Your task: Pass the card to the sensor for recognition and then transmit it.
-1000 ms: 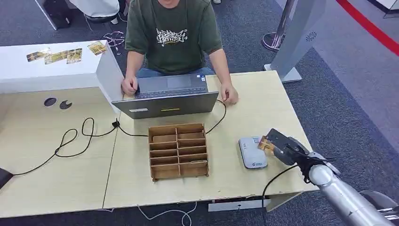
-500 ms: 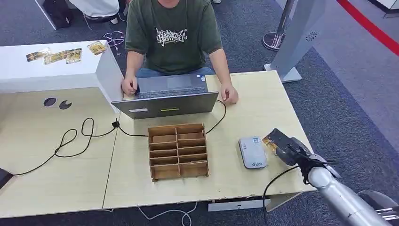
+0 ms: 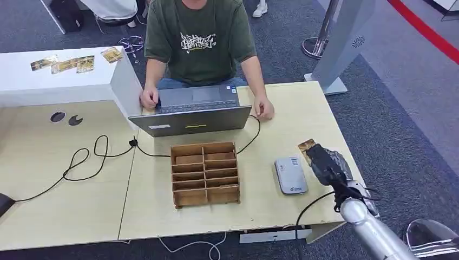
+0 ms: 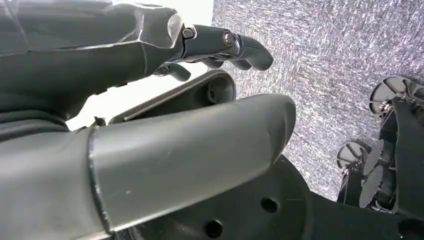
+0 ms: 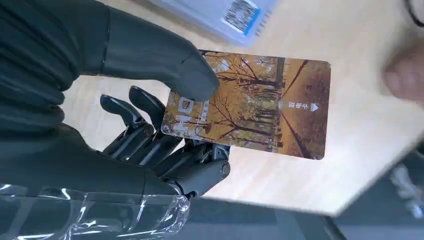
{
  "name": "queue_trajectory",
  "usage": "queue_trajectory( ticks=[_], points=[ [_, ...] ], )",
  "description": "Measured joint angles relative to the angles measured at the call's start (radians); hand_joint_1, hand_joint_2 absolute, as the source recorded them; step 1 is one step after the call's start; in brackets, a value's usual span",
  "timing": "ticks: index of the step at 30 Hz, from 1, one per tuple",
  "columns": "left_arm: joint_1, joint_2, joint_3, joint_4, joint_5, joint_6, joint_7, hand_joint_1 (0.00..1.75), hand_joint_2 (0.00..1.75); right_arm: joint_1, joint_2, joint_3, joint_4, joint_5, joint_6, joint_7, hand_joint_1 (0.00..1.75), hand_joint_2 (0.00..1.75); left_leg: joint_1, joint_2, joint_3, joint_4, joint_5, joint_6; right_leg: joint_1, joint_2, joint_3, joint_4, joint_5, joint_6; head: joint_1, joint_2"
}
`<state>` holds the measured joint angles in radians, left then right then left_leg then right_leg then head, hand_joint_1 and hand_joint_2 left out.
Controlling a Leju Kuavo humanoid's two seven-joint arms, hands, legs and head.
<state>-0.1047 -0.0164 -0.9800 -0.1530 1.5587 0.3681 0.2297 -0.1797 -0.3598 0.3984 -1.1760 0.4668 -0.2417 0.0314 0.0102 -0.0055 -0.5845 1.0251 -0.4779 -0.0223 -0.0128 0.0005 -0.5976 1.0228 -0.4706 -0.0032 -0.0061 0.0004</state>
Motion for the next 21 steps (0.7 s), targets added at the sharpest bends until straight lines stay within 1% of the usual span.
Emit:
queue_trajectory(
  ticks=[4,5,7,10,13,15,21],
  points=[
    [0.000,-0.005,0.000,0.000,-0.002,0.007,-0.007,0.00,0.00,0.058,0.081,-0.068,-0.106,0.079,-0.133,-0.062,1.75,1.75,0.000,0.000,0.000,0.000,0.000,0.000,0.000,0.000,0.000,0.000,0.000,0.000,0.000,0.000],
    [0.000,-0.007,0.000,0.000,-0.005,0.008,-0.008,0.00,0.00,0.069,0.098,-0.080,-0.127,0.114,-0.167,-0.068,1.75,1.75,0.000,0.000,0.000,0.000,0.000,0.000,0.000,0.000,0.000,0.000,0.000,0.000,0.000,0.000],
    [0.000,-0.009,0.000,0.000,-0.010,0.010,-0.008,0.00,0.00,0.083,0.137,-0.105,-0.166,0.232,-0.261,-0.071,1.75,1.75,0.000,0.000,0.000,0.000,0.000,0.000,0.000,0.000,0.000,0.000,0.000,0.000,0.000,0.000],
    [-0.002,-0.013,0.000,0.000,-0.020,0.011,-0.008,0.00,0.00,0.085,0.178,-0.117,-0.192,0.381,-0.326,-0.056,1.75,1.75,0.000,0.001,0.000,0.000,0.000,0.000,0.000,0.001,0.000,0.000,0.000,0.000,0.000,0.000],
    [-0.002,-0.016,0.000,0.000,-0.031,0.012,-0.007,0.00,0.00,0.068,0.214,-0.120,-0.191,0.507,-0.361,-0.031,1.75,1.75,0.000,0.001,0.000,0.000,0.000,0.000,0.000,0.001,0.000,0.000,0.000,0.000,0.000,0.000],
    [-0.003,-0.018,0.000,0.000,-0.038,0.012,-0.007,0.00,0.00,0.043,0.238,-0.119,-0.181,0.555,-0.369,-0.020,1.75,1.75,0.000,0.001,0.000,0.000,0.001,-0.001,0.000,0.001,0.000,0.000,0.000,0.000,0.000,0.000],
    [-0.006,-0.021,-0.001,0.000,-0.059,0.009,-0.006,0.00,0.00,-0.076,0.295,-0.090,-0.096,0.604,-0.373,0.000,1.75,1.75,0.000,0.001,0.000,0.000,0.001,-0.001,0.000,0.001,0.000,0.001,0.001,-0.001,0.000,0.000]
  ],
)
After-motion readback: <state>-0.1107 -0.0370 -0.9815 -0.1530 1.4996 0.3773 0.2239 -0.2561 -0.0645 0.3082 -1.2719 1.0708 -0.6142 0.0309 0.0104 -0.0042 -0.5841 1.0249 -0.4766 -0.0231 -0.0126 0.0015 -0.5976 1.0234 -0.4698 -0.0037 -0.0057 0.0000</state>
